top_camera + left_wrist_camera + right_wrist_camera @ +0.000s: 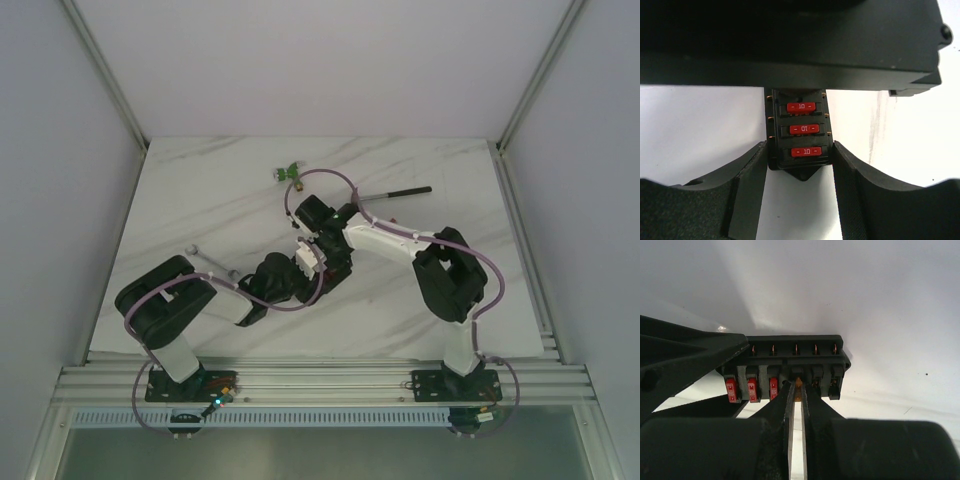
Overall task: Snap on the fuse box
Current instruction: Install the fuse at the fuse box base.
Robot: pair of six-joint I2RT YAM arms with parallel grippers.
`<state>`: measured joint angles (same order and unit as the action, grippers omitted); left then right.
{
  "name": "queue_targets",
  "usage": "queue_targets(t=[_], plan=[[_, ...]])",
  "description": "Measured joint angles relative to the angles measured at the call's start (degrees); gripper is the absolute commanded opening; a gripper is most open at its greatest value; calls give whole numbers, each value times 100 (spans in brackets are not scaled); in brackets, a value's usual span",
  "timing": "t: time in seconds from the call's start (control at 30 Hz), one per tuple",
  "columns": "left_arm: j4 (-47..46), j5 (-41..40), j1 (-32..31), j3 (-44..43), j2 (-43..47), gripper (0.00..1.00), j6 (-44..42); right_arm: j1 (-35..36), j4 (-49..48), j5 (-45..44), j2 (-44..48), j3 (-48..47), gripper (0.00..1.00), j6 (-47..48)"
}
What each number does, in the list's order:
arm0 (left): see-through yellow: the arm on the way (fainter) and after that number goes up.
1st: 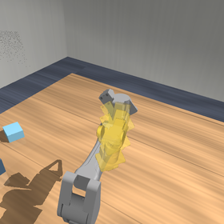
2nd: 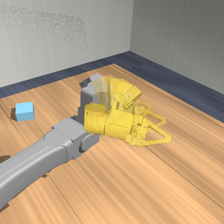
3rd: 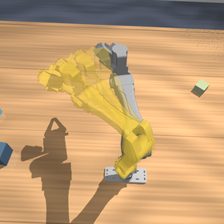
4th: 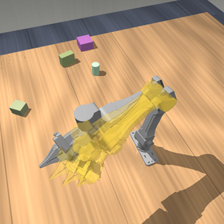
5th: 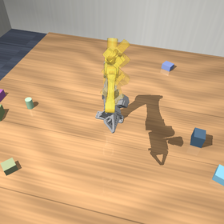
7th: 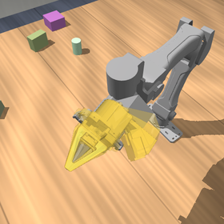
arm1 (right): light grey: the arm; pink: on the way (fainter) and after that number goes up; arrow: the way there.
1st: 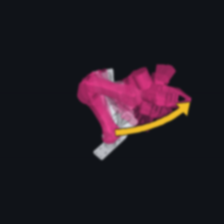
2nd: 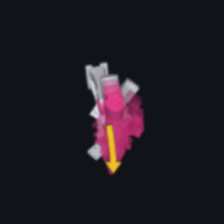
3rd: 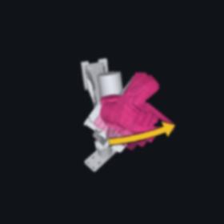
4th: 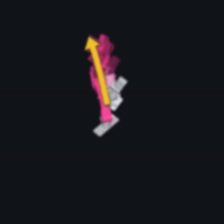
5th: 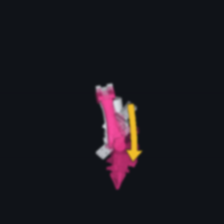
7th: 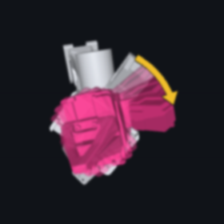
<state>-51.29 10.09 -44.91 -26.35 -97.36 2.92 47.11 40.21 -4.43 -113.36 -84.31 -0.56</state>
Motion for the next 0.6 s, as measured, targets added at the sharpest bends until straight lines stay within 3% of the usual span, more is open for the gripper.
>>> queue_targets(t=[0.6], plan=[[-284,184,216,175,-9,30,48,81,39,-83,-267,-223,0,13]])
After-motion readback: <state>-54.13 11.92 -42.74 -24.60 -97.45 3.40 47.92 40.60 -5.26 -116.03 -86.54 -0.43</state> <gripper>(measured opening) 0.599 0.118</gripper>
